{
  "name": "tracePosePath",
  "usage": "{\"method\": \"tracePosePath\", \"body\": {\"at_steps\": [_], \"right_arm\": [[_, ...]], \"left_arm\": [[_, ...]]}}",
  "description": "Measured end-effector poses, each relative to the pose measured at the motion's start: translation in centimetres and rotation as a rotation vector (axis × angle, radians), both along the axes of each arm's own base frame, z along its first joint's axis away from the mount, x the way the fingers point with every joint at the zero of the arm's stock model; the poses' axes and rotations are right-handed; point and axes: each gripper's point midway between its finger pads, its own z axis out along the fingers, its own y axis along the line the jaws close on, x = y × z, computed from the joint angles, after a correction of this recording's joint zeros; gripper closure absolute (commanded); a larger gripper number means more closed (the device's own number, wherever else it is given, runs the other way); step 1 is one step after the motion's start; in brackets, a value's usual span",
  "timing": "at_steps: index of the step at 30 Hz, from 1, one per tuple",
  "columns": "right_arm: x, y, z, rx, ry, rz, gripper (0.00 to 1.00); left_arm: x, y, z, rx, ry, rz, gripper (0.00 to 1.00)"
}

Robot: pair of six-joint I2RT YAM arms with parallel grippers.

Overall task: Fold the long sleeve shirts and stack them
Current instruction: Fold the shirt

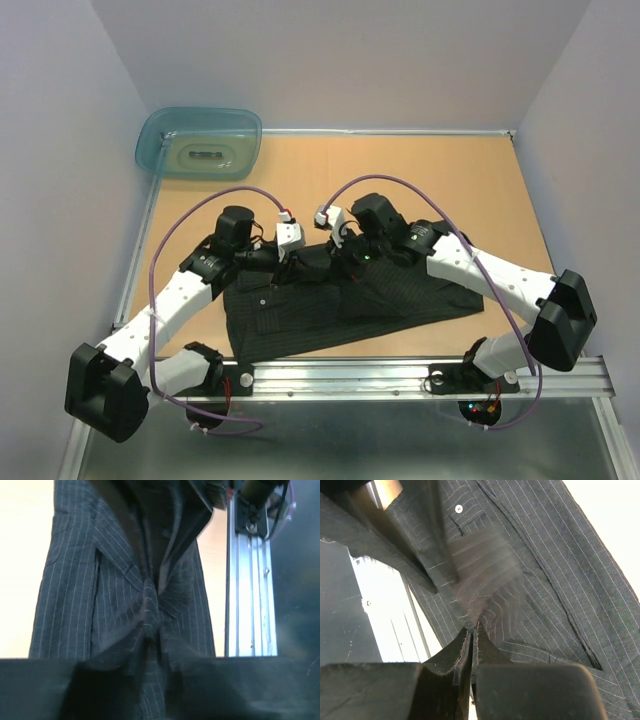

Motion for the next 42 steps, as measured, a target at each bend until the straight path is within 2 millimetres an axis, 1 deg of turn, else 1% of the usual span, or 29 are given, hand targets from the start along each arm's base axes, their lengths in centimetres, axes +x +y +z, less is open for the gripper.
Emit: {"method": "tracePosePath", "body": {"at_steps": [1,2,3,6,7,9,10,12,13,15,17,19,20,21,22,23,24,25,27,29,30,31,33,34,36,38,39,41,42], "right_arm": [[0.0,0.0,0.0,0.001,0.0,0.0,0.99],[0.0,0.0,0.0,0.001,0.0,0.0,1.0],[0.0,0.0,0.1,0.001,0.0,0.0,0.99],[0.0,0.0,0.2,0.005,-0.001,-0.008,0.82],[0.2,-0.1,0.4,0.005,-0.005,-0.02,0.68],[0.5,-0.4,0.8,0.003,-0.021,-0.054,0.55],[0.7,-0.7,1.1,0.001,-0.032,-0.073,0.47],[1.7,-1.5,1.9,0.007,-0.057,-0.133,0.42],[2.5,-2.2,2.5,0.013,-0.072,-0.18,0.39],[3.8,-3.5,3.6,0.029,-0.089,-0.26,0.36],[5.1,-4.9,4.6,0.048,-0.097,-0.34,0.36],[6.7,-6.9,5.8,0.072,-0.111,-0.44,0.36],[7.5,-8.0,6.2,0.081,-0.114,-0.5,0.36],[7.9,-8.4,6.4,0.084,-0.114,-0.526,0.36],[8.9,-9.6,6.5,0.082,-0.116,-0.593,0.37],[9.4,-10.2,6.5,0.079,-0.118,-0.625,0.37],[10.0,-10.8,6.2,0.07,-0.112,-0.67,0.39],[10.4,-11.1,5.9,0.059,-0.106,-0.698,0.4],[11.2,-11.6,4.8,0.031,-0.087,-0.756,0.43],[12.0,-12.0,3.5,-0.002,-0.067,-0.801,0.5],[12.4,-12.3,2.5,-0.026,-0.05,-0.833,0.53],[12.6,-12.4,2.1,-0.037,-0.045,-0.843,0.53],[12.7,-13.2,0.6,-0.075,-0.023,-0.883,0.54],[12.7,-13.5,0.4,-0.085,-0.022,-0.894,0.56],[12.8,-14.0,0.2,-0.096,-0.022,-0.916,0.57],[13.0,-14.4,0.0,-0.103,-0.027,-0.934,0.57],[13.1,-14.5,-0.2,-0.111,-0.024,-0.943,0.57],[13.2,-14.9,-1.3,-0.131,-0.014,-0.964,0.57],[13.1,-15.2,-2.4,-0.155,0.004,-0.976,0.57]], "left_arm": [[-0.2,-0.1,-0.1,0.001,0.005,-0.007,0.95],[-0.5,-0.1,0.0,0.001,0.016,-0.009,1.0],[-0.6,-0.1,0.0,0.002,0.019,-0.01,1.0],[-1.0,0.1,0.4,-0.003,0.035,-0.002,1.0],[-1.2,0.1,0.8,-0.004,0.044,0.0,1.0],[-1.6,0.2,1.4,-0.004,0.057,0.0,1.0],[-2.0,0.1,2.1,-0.006,0.059,-0.011,1.0],[-2.6,-0.2,3.4,-0.016,0.056,-0.026,1.0],[-3.3,-0.5,4.5,-0.028,0.048,-0.045,1.0],[-4.4,-1.0,6.3,-0.055,0.036,-0.078,1.0],[-5.9,-1.4,7.9,-0.083,0.037,-0.114,1.0],[-7.4,-1.7,8.8,-0.101,0.052,-0.156,1.0],[-8.2,-1.8,9.0,-0.107,0.065,-0.177,1.0],[-9.2,-1.9,9.2,-0.11,0.083,-0.205,1.0],[-9.9,-2.0,9.3,-0.113,0.094,-0.221,1.0],[-10.8,-2.2,9.5,-0.115,0.114,-0.246,1.0],[-11.7,-2.3,9.7,-0.116,0.129,-0.268,1.0],[-12.8,-2.5,9.9,-0.119,0.142,-0.301,1.0],[-14.4,-2.7,10.5,-0.131,0.167,-0.344,1.0],[-15.9,-3.1,11.3,-0.155,0.173,-0.394,1.0],[-16.4,-3.2,11.5,-0.16,0.181,-0.409,1.0],[-17.3,-3.5,11.8,-0.164,0.187,-0.439,1.0],[-18.9,-4.1,11.7,-0.154,0.211,-0.492,1.0],[-19.9,-4.6,11.5,-0.145,0.223,-0.528,1.0],[-22.0,-5.5,10.7,-0.114,0.252,-0.601,1.0],[-23.1,-6.3,9.6,-0.073,0.282,-0.636,1.0],[-23.2,-6.5,9.2,-0.063,0.29,-0.638,1.0],[-22.9,-7.1,9.0,-0.059,0.29,-0.618,1.0],[-22.7,-7.4,9.1,-0.067,0.283,-0.602,1.0]]}}
